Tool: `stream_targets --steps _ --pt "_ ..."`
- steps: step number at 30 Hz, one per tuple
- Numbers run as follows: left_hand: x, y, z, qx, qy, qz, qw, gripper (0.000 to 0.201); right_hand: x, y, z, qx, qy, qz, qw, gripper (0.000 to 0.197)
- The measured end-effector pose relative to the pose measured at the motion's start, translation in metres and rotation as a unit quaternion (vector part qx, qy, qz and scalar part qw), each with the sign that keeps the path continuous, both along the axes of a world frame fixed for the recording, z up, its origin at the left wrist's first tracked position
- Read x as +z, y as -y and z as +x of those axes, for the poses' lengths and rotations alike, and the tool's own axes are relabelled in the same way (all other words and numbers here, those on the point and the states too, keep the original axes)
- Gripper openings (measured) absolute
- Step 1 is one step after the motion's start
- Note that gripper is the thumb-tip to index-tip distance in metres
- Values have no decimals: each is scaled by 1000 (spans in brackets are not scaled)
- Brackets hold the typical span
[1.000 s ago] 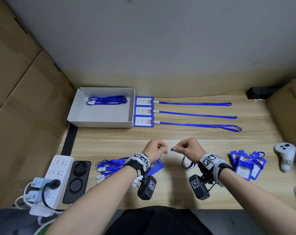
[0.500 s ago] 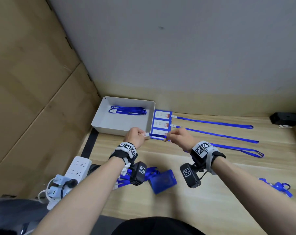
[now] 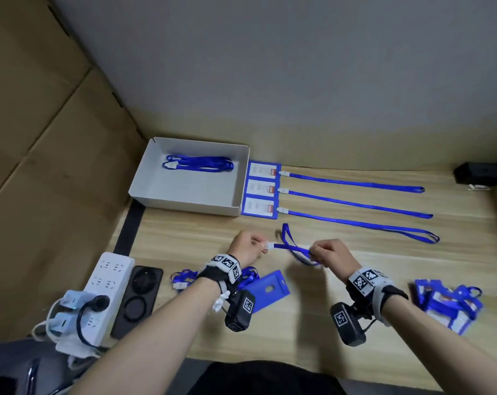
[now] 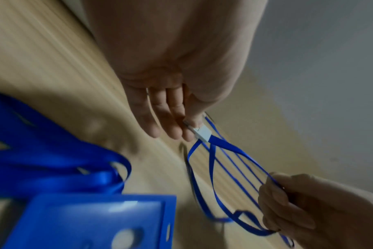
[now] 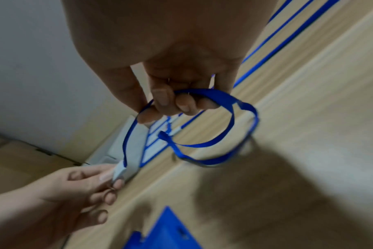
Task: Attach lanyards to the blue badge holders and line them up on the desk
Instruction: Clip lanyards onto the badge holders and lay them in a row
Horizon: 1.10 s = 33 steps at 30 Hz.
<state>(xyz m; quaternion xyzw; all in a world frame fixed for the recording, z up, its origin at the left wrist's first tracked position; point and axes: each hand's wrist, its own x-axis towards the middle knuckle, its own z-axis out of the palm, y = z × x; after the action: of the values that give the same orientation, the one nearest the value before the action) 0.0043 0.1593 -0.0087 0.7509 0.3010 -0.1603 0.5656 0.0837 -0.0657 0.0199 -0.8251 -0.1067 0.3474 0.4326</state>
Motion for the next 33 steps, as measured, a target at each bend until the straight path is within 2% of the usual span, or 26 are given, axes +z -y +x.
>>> stream_targets --steps 2,3,5,7,10,15,20,22,25,30,33 --pt "-12 17 5 -16 6 -10 1000 9 -18 21 1 -3 16 -45 999 34" --pt "-16 23 8 -29 10 1 1000 13 -27 30 2 -9 21 -63 998 38" --pt "-24 33 17 -64 18 34 997 36 -40 43 4 -14 30 -100 994 37" --pt "-25 40 28 -136 26 61 988 62 -49 51 8 -14 37 -127 991 32" --pt "-30 45 46 -244 20 104 964 77 -58 58 12 -19 36 -167 985 29" --pt "-33 53 79 -295 -31 175 939 59 -69 66 17 -7 36 -194 980 35" --pt "-38 59 88 -252 -103 198 942 44 -78 71 15 3 46 -195 980 33" --pt "-37 60 89 -239 -112 202 943 31 -78 74 16 3 47 -186 981 30" --pt "-36 58 87 -233 -116 204 944 11 -76 79 18 4 46 -178 983 38" --pt "-34 48 64 -225 -137 182 947 19 -75 100 19 -9 47 -165 985 47" --pt "-31 45 50 -199 -136 159 957 23 -67 105 22 -16 84 -131 988 48"
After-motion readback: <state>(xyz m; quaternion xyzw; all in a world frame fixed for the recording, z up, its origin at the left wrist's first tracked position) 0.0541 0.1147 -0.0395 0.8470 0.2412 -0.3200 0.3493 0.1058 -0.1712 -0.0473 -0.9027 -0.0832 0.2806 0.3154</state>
